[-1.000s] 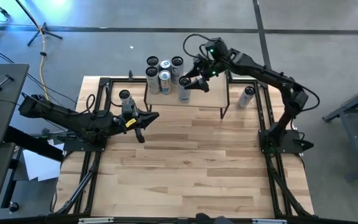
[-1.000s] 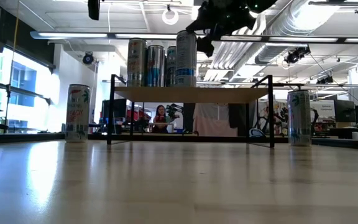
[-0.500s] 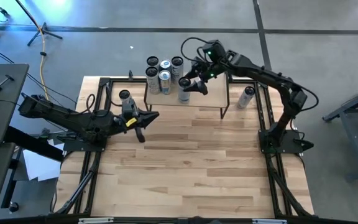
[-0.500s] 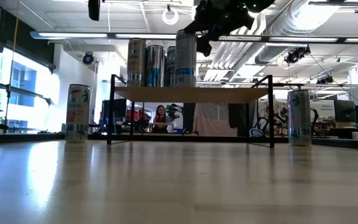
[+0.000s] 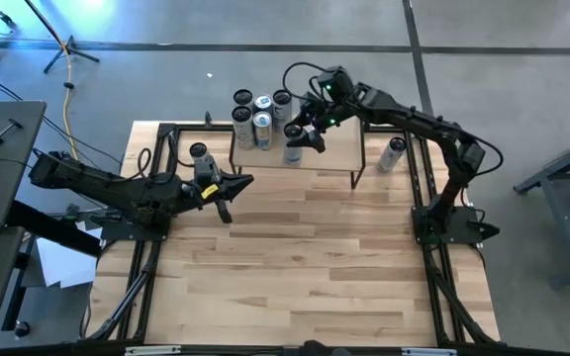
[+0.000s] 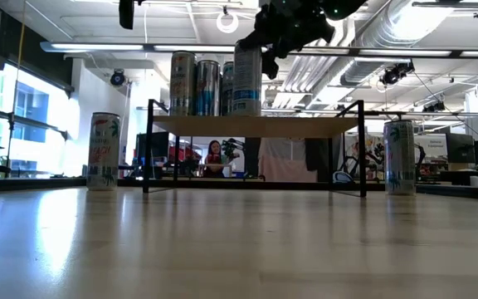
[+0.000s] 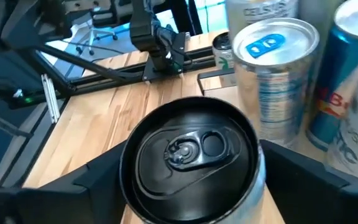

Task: Place canned beverage on shelf
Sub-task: Put the bottom right black soda can on the shelf

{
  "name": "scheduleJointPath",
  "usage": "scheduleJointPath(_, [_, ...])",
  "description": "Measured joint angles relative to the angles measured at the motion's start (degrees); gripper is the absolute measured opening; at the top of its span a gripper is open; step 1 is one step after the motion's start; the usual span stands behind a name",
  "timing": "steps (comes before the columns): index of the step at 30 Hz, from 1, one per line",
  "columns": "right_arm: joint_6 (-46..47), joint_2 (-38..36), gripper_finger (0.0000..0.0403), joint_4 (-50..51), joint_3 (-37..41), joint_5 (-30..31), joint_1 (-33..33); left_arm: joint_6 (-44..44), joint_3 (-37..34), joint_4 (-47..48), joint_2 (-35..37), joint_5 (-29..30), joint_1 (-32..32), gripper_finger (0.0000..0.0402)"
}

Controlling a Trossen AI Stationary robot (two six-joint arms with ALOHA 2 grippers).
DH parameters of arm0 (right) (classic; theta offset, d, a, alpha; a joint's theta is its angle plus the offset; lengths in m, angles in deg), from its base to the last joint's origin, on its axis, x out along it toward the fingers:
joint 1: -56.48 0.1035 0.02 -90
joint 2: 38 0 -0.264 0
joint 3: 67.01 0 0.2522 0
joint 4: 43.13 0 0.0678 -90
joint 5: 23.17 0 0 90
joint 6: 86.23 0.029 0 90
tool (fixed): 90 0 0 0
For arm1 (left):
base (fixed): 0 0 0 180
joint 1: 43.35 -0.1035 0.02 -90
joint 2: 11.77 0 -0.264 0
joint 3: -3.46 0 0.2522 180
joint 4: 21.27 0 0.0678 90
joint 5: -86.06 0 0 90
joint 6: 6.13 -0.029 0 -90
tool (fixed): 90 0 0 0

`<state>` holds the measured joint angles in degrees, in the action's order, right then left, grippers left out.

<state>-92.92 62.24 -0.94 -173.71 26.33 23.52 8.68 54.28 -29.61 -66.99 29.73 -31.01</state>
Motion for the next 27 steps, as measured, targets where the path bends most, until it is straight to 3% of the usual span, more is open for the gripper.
scheduleJointPath(4, [2.81, -0.08, 0.0268, -0.24, 0.00, 0.61, -0.43, -0.15, 0.00, 0.00, 0.00, 0.00, 0.00, 0.0000])
scheduleJointPath(9, [4.37, -1.36, 0.0263, 1.28, 0.00, 6.01, 0.21, -4.39, 0.00, 0.20, 0.44, -0.02, 0.00, 0.0000])
scheduleJointPath(15, [8.45, -4.55, 0.0263, 2.59, 0.09, 22.20, 4.00, -10.38, -0.02, 0.84, 4.00, 0.00, 0.00, 0.0000])
scheduleJointPath(27, [32.52, -4.65, 0.0263, -4.26, 0.07, 64.29, 18.23, -12.58, -0.02, 12.28, 13.06, 0.17, 0.00, 0.0000])
